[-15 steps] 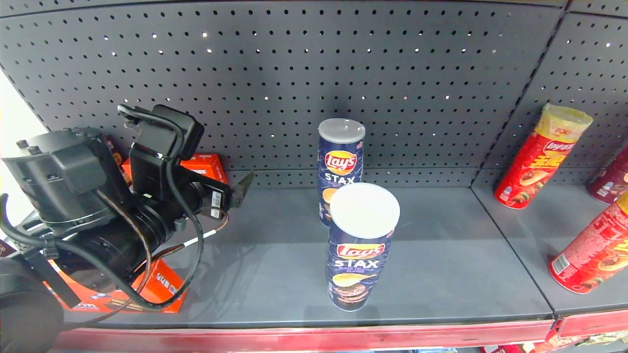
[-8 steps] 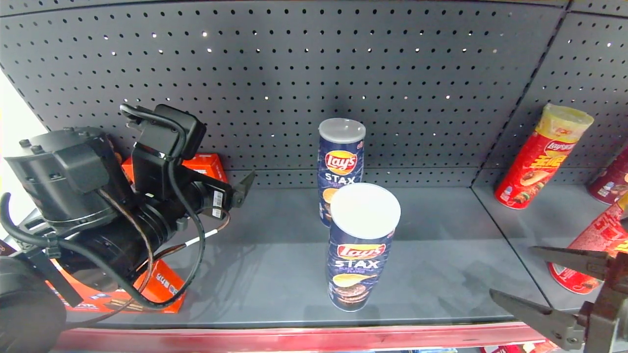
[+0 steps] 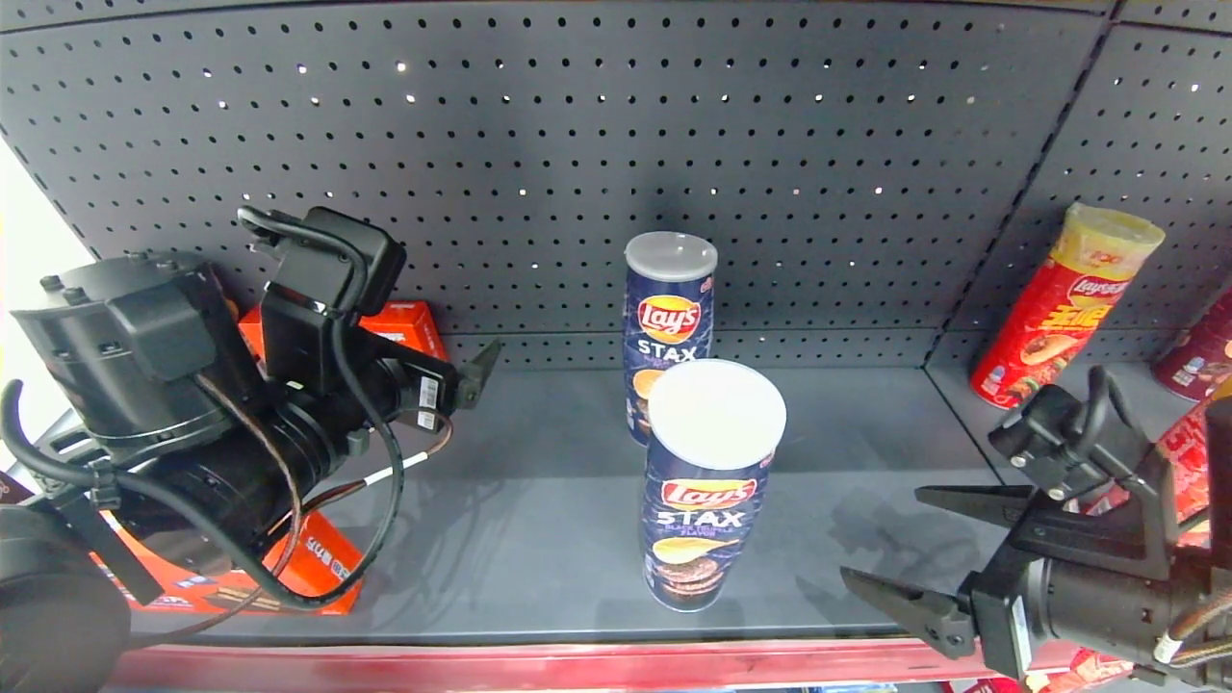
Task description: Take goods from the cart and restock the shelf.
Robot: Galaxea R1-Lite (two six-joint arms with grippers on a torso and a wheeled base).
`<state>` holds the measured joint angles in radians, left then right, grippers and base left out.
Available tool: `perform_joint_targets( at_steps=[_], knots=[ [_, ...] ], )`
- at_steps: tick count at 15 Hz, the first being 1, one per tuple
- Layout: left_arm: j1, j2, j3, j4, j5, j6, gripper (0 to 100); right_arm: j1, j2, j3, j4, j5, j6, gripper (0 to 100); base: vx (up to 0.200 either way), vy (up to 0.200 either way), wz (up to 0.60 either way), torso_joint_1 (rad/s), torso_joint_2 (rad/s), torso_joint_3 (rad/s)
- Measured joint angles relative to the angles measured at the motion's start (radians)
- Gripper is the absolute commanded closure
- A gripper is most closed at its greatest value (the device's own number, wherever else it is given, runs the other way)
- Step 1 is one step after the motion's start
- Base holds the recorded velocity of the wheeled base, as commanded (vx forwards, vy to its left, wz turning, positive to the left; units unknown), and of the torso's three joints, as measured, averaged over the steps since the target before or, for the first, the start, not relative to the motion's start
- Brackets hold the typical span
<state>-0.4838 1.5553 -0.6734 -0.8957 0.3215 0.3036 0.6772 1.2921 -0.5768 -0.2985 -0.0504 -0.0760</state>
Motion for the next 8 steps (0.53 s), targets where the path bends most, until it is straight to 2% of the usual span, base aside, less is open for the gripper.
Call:
perform_joint_targets(
  at_steps=[8],
  knots=[
    [0.004, 0.000, -0.004, 0.000, 0.000, 0.000, 0, 0.043, 0.157, -0.132, 0.000, -0.008, -0.002, 0, 0.000, 0.000, 0.00, 0.000, 0.00, 0.000]
  ],
)
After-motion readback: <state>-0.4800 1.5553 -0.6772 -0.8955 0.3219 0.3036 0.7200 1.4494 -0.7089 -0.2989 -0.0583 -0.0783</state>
